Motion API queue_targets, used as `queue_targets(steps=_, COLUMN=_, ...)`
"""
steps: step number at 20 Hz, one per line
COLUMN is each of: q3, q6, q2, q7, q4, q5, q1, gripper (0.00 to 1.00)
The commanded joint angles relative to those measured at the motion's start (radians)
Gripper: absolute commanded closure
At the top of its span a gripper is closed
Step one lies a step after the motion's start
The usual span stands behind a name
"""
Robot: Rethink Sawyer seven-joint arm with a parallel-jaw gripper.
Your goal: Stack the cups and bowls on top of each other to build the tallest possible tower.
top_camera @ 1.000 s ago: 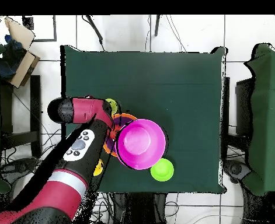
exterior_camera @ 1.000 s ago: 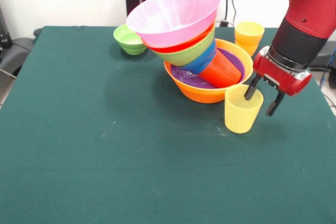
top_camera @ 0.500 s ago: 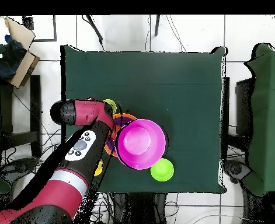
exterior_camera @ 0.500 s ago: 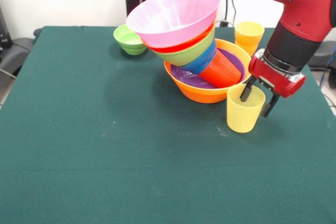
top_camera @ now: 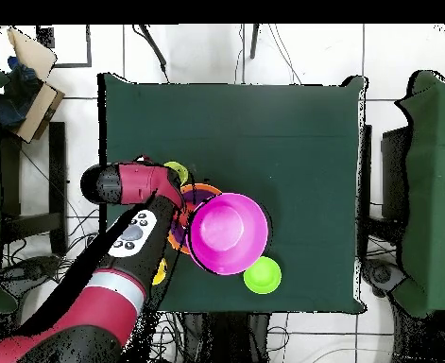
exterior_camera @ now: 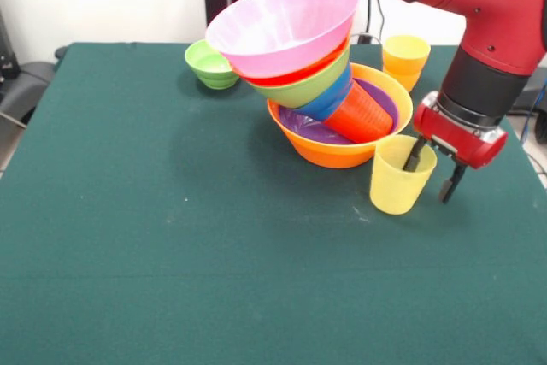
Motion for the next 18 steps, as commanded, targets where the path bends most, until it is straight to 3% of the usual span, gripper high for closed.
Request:
queue_targets(steps=1, q3=0.195, q6=-0.063, q2=0.050, q7=-0.069, q4=0.024, q5=-0.112, q1=-0.055, gripper=1.00)
queue_targets(steps=4, q3=0.210, q6=-0.062, q2=0.040, q7=-0.079, q4=0.017, q5=-0.114, q1=-0.070, gripper=1.00)
queue_targets(steps=10, q3=0.195, q6=0.082, q2=-0.029, q7=-0.051, q4=-0.020, q5=-0.101, q1=-0.077, gripper=1.00)
queue_targets(steps=18, q3=0.221, q6=0.400, q2=-0.211, q7=-0.080, q4=-0.086, q5=-0.070, q1=-0.132, gripper=1.00)
